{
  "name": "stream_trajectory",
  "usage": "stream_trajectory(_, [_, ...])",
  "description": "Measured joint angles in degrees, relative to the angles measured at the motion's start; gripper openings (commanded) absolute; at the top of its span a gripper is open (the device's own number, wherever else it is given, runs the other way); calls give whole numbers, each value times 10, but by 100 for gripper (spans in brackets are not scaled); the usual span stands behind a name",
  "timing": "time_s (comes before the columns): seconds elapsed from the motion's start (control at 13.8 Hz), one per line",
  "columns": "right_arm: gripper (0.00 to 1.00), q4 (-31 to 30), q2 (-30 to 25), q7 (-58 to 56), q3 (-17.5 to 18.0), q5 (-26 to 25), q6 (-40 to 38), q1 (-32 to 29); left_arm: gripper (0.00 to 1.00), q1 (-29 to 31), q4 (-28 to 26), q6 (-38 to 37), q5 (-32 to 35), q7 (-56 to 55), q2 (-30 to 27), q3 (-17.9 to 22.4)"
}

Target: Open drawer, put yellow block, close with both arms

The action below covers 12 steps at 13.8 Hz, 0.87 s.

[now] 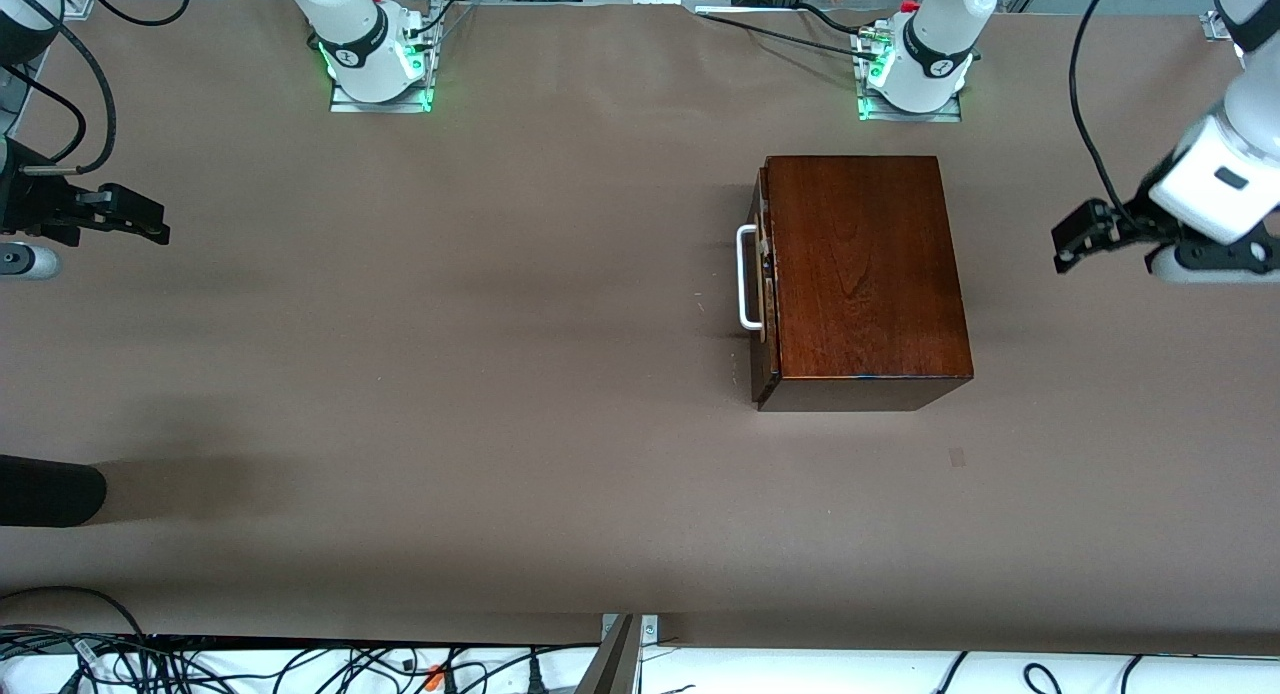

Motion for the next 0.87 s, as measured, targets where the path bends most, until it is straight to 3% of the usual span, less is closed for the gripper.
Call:
stream_trajectory(0.44, [100,0,0,0,0,0,0,0,100,-5,-27,-1,-39,-7,-20,15])
stream_trajectory(0.87, [100,0,0,0,0,0,1,0,100,-25,-2,-42,-40,-8,-11,34])
